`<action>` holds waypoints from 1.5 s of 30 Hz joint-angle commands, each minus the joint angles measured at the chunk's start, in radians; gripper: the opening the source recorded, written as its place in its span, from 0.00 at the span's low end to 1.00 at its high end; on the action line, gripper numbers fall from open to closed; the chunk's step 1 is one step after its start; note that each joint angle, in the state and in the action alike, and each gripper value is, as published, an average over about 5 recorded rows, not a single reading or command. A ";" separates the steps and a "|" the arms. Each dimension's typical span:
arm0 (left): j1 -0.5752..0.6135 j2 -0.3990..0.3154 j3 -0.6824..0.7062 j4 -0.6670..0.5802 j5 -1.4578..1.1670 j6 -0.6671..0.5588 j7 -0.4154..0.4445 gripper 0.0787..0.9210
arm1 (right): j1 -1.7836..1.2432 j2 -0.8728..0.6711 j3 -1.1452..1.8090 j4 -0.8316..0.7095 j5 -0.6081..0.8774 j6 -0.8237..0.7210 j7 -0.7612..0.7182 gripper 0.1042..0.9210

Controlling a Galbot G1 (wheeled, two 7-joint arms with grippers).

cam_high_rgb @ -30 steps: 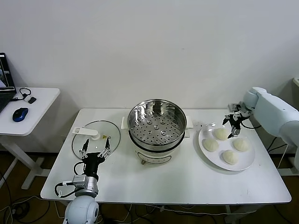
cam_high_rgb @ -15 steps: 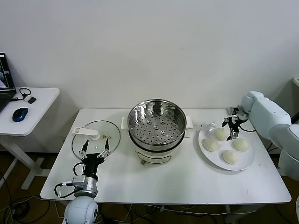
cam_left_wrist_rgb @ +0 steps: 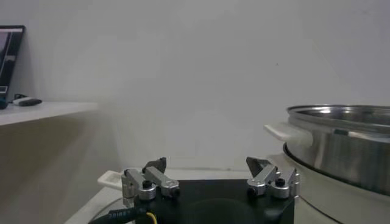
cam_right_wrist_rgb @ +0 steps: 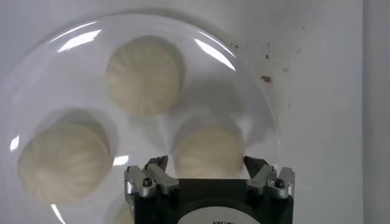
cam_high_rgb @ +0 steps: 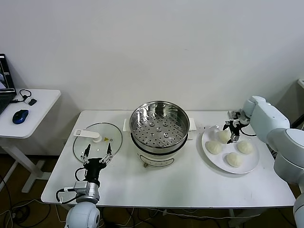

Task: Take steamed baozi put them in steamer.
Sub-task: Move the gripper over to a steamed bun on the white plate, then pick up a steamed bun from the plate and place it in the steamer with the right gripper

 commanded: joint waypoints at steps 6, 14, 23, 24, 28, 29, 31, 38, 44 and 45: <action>-0.003 -0.003 0.001 0.007 0.001 -0.008 -0.002 0.88 | -0.009 0.021 0.027 -0.040 -0.037 0.000 0.030 0.88; -0.007 0.000 -0.004 0.006 -0.001 -0.007 -0.003 0.88 | -0.007 0.026 0.026 -0.042 -0.050 -0.004 0.018 0.75; -0.016 -0.003 -0.007 0.007 0.001 -0.001 -0.001 0.88 | 0.017 0.006 0.011 0.012 -0.040 -0.007 0.000 0.56; -0.016 -0.002 -0.008 0.007 0.001 -0.001 -0.001 0.88 | 0.030 -0.008 -0.006 0.043 -0.023 -0.010 -0.003 0.56; -0.016 0.000 -0.011 0.005 0.002 0.001 0.000 0.88 | 0.128 -0.088 -0.169 0.232 0.088 -0.028 -0.012 0.56; -0.016 0.000 -0.012 0.003 0.002 0.002 0.000 0.88 | 0.164 -0.108 -0.225 0.276 0.115 -0.032 -0.013 0.56; -0.016 0.000 -0.012 0.000 0.003 0.003 0.000 0.88 | 0.246 -0.147 -0.343 0.381 0.177 -0.037 -0.014 0.56; -0.016 0.002 -0.011 -0.009 0.010 0.003 0.001 0.88 | 0.585 -0.198 -0.652 0.745 0.313 -0.005 0.005 0.58; -0.017 0.000 -0.009 -0.015 0.021 0.002 -0.001 0.88 | 0.748 -0.136 -0.748 0.900 0.263 0.129 0.051 0.58; -0.016 -0.001 -0.009 -0.016 0.021 0.002 -0.001 0.88 | 0.760 -0.122 -0.746 0.916 0.243 0.158 0.065 0.58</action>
